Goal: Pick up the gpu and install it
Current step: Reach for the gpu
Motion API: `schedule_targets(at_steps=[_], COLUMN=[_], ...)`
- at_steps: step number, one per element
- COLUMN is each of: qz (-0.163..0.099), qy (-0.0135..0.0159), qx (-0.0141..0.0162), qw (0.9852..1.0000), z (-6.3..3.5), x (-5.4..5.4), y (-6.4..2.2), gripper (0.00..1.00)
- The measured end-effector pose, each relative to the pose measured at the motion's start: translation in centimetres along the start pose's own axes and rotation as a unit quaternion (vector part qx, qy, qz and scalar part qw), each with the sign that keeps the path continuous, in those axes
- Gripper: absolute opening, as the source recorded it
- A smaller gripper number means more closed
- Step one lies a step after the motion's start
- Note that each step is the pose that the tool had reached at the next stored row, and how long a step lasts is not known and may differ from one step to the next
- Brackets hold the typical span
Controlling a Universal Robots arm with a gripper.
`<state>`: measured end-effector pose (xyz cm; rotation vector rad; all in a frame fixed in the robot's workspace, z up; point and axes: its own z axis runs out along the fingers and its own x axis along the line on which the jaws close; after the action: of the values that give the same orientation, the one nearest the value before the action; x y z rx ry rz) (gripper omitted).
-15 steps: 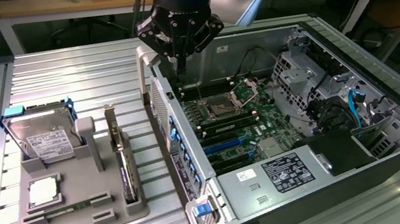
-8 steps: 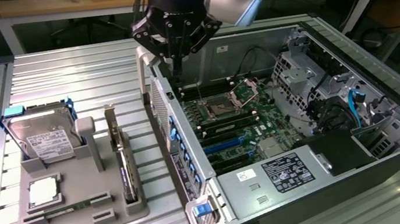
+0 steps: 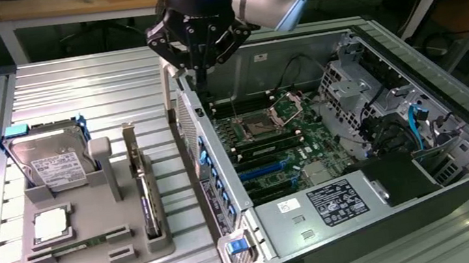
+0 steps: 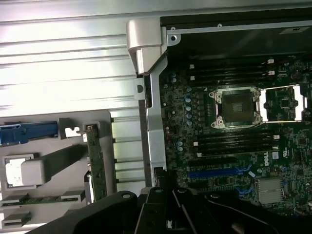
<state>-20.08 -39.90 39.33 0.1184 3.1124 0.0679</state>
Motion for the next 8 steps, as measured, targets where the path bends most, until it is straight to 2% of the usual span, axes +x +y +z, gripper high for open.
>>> schedule_targets(at_steps=[8], qz=[0.000], qy=[0.0000], qx=[0.0000], qw=[1.0000], z=[-0.03], x=[0.98], y=[-0.07], gripper=[0.11])
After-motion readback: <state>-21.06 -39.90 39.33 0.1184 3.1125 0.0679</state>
